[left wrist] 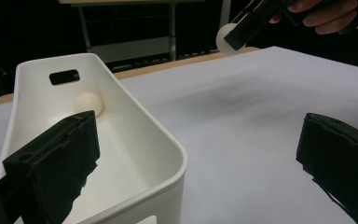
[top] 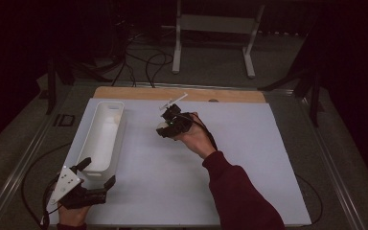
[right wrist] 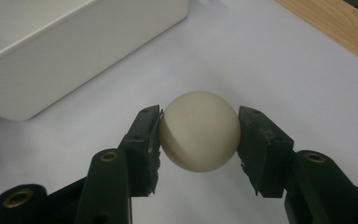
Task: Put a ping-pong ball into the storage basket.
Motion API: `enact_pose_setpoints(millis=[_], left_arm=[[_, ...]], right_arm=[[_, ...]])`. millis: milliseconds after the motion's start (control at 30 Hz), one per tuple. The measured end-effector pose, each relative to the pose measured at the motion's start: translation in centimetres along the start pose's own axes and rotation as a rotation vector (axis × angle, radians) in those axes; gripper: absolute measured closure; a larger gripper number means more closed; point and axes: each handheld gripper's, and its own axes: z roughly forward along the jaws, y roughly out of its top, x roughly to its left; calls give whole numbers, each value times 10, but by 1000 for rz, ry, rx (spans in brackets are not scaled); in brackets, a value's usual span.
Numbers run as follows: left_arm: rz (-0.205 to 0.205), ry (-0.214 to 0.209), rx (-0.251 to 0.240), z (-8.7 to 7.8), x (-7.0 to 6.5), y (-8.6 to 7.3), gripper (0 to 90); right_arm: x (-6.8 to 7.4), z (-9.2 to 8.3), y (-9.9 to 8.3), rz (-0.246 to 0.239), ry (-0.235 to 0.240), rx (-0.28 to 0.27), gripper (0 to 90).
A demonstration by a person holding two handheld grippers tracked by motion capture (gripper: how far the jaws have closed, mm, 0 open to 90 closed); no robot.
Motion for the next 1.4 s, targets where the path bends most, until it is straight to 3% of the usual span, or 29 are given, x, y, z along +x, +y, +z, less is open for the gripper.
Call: enact_pose_setpoints(millis=[1400], left_arm=[[4,0,1,0,0,0,0]], right_arm=[[15,-7,10,-58,33,-29,502]])
